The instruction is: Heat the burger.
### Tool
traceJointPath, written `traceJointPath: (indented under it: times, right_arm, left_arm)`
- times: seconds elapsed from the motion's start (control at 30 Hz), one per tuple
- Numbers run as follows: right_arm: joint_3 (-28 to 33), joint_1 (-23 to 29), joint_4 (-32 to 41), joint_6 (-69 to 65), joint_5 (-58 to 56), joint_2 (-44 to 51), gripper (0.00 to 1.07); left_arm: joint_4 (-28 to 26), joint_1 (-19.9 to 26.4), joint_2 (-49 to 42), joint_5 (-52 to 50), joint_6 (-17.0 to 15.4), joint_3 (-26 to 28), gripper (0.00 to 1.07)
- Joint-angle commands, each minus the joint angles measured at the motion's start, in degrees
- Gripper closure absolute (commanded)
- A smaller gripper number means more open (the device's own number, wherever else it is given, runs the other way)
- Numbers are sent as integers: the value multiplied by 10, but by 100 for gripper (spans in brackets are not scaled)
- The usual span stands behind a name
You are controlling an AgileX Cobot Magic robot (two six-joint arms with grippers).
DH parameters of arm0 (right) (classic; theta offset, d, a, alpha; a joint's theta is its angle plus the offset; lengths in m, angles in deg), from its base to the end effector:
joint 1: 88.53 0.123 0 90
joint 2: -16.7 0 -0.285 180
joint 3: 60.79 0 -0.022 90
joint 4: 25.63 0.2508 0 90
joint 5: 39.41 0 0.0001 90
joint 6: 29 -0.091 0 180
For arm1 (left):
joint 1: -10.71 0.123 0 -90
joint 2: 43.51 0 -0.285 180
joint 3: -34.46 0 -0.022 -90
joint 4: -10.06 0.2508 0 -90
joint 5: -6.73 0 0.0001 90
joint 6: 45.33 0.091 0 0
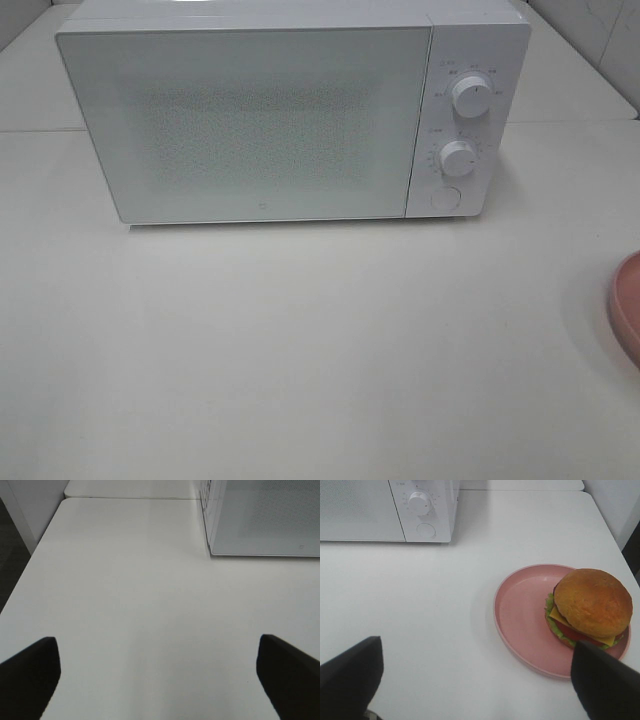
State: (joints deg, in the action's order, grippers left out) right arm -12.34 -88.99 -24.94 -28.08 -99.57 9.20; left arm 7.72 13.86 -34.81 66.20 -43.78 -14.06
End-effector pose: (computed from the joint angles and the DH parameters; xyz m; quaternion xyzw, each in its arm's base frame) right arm -0.0054 0.0010 0.2787 -0.0036 0.8485 -0.0004 0.5291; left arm -0.0014 -0.0033 0.2795 -0.0115 0.8510 0.0011 0.5251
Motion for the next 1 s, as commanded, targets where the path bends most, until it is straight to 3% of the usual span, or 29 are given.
traceJointPath:
  times: [0.03, 0.6, 0.83, 1.0]
  right_arm:
    - [1, -5, 1, 5, -3, 11, 9]
    - [1, -5, 1, 5, -3, 11, 9]
    - [1, -5, 1, 5, -3, 11, 9]
    - [1, -5, 1, 5, -3, 11, 9]
  left_arm:
    - [5, 2, -27, -3, -6, -3, 6]
    - [6, 1, -27, -4, -4, -3, 6]
    - [6, -38, -27, -4, -3, -3, 6]
    - [6, -42, -27, -4, -3, -3, 6]
